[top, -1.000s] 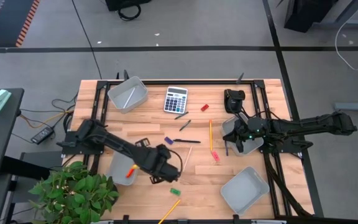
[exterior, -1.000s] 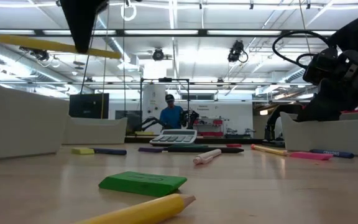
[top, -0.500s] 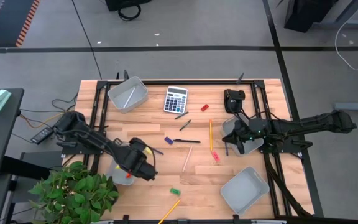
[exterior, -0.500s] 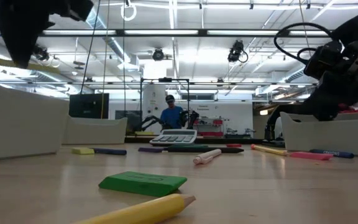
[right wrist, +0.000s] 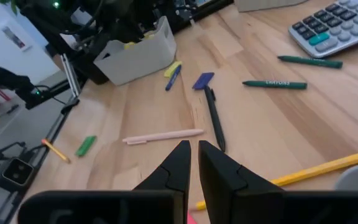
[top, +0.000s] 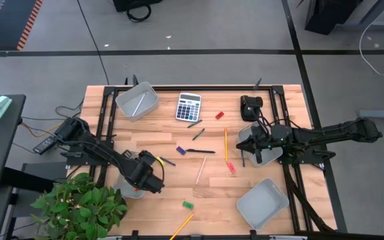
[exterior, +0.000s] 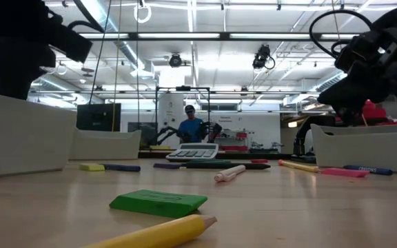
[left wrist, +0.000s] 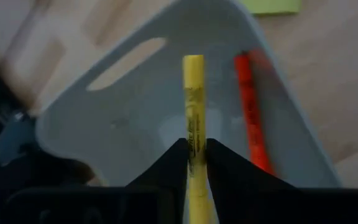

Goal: Sort crayons/erasers/pens/pencils in bins
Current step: Put the yellow ballpen into the bottom left gray bin, then put the black ballpen into the bottom left gray bin

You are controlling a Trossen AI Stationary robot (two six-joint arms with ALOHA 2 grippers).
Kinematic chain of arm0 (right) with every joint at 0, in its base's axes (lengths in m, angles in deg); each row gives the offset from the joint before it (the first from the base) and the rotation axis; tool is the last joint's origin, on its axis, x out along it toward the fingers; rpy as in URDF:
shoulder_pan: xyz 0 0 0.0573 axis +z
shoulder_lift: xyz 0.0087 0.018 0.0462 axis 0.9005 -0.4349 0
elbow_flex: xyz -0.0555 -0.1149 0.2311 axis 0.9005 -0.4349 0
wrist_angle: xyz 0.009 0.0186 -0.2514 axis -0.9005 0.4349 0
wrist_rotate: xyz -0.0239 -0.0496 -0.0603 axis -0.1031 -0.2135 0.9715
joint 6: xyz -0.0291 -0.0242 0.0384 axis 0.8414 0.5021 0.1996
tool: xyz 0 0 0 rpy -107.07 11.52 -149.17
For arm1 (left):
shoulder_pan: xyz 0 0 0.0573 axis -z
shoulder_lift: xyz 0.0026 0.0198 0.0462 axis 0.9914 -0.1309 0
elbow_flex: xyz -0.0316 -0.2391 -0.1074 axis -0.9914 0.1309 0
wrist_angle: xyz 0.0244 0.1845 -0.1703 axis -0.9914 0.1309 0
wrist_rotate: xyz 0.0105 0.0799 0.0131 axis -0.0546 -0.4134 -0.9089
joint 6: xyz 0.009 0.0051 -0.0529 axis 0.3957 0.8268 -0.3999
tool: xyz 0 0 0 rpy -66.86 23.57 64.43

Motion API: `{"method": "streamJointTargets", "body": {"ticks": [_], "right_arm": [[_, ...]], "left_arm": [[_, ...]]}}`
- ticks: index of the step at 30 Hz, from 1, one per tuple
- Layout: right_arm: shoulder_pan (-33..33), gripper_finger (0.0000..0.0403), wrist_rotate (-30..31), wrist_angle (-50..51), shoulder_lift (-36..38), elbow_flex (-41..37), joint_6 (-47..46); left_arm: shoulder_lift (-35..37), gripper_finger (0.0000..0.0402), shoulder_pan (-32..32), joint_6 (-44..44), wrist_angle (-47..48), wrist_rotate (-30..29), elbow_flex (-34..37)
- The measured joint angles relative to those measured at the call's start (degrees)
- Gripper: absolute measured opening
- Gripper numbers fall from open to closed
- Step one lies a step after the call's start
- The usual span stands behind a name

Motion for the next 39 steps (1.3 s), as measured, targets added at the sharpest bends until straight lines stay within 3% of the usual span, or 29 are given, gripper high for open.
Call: {"method": "streamJointTargets", "body": {"ticks": [5,9,14,19,25,30,35,39], "right_arm": [[0.00,0.0041,-0.17,-0.05,0.00,0.00,3.14],[-0.07,0.0041,0.75,-2.92,-0.09,0.00,4.10],[-0.04,0.0054,4.01,-9.03,-0.24,0.05,5.19],[-0.04,0.0080,6.29,-6.74,-2.84,5.02,8.07],[-0.04,0.0099,8.46,4.18,-13.46,18.43,13.13],[-0.04,0.0102,10.58,14.36,-26.97,28.84,17.20],[-0.06,0.0099,10.21,16.15,-40.26,35.27,20.66],[-0.04,0.0093,7.17,16.26,-49.61,39.26,23.19]], "left_arm": [[0.00,0.0107,-0.56,3.59,-2.45,-0.20,1.03],[0.18,0.0130,-1.38,7.82,-1.36,-4.01,0.05],[0.77,0.0143,-4.17,12.68,1.23,-15.48,-4.19],[1.14,0.0136,-8.82,22.57,-2.49,-27.03,-9.37],[1.06,0.0121,-13.88,44.90,-24.46,-28.77,-9.70],[1.58,0.0111,-14.81,59.98,-43.83,-25.62,-2.31],[1.84,0.0099,-16.09,64.03,-66.21,-17.24,8.25],[1.90,0.0086,-16.79,64.88,-90.35,-10.87,16.32]]}}
